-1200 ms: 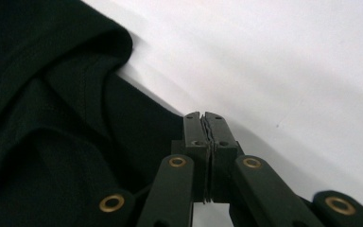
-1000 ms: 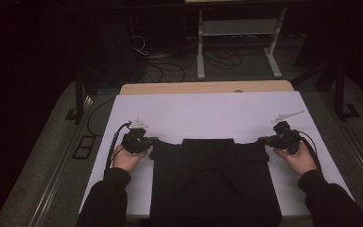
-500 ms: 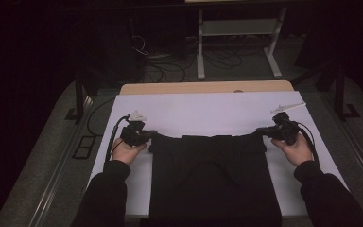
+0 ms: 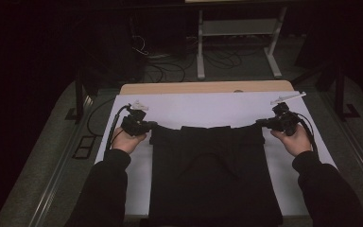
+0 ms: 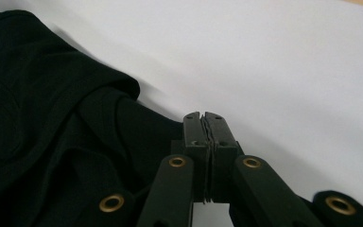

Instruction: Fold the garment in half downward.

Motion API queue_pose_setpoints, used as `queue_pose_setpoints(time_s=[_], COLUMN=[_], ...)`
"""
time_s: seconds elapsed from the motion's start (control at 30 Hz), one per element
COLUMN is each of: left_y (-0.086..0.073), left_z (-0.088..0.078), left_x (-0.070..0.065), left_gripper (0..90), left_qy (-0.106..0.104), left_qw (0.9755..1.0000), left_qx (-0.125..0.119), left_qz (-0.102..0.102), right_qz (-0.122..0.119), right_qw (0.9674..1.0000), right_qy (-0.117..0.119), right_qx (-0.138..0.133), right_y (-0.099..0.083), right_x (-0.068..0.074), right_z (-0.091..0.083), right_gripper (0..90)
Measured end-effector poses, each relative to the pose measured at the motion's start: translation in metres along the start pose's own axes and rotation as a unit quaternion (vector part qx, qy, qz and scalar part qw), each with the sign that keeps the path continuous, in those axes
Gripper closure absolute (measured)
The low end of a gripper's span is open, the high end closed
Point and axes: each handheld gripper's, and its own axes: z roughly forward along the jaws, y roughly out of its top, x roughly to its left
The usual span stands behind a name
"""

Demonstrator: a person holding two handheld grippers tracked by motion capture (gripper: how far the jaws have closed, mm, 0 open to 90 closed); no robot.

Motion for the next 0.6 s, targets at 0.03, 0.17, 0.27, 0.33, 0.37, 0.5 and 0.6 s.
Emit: queue_pose_setpoints(time_s=[0.03,0.17,0.27,0.33,0.37,0.5,0.6], left_y=[0.002,0.013,0.021,0.026,0.029,0.038,0.044], left_z=[0.000,-0.002,-0.005,-0.006,-0.006,-0.007,-0.008], left_x=[0.001,0.004,0.006,0.007,0.007,0.008,0.010], left_gripper=[88.4,88.4,88.4,88.4,88.4,88.4,88.3], left_qy=[0.002,0.006,0.010,0.015,0.017,0.024,0.027], left_qw=[1.0000,1.0000,0.9999,0.9998,0.9998,0.9996,0.9995], left_qx=[0.002,-0.001,-0.006,-0.006,-0.007,-0.015,-0.017], left_qz=[0.002,0.005,0.005,0.008,0.009,0.007,0.010], right_qz=[0.002,0.008,0.007,0.011,0.011,0.014,0.012], right_qw=[1.0000,0.9999,0.9999,0.9998,0.9998,0.9996,0.9996], right_qy=[0.000,-0.002,-0.008,-0.008,-0.009,-0.020,-0.024], right_qx=[-0.001,-0.007,-0.007,-0.011,-0.012,-0.012,-0.013], right_y=[0.001,0.008,0.014,0.018,0.020,0.027,0.032], right_x=[-0.001,-0.006,-0.008,-0.010,-0.011,-0.015,-0.016], right_z=[-0.001,-0.004,-0.006,-0.008,-0.009,-0.010,-0.011], right_gripper=[87.4,87.5,87.5,87.5,87.4,87.5,87.4])
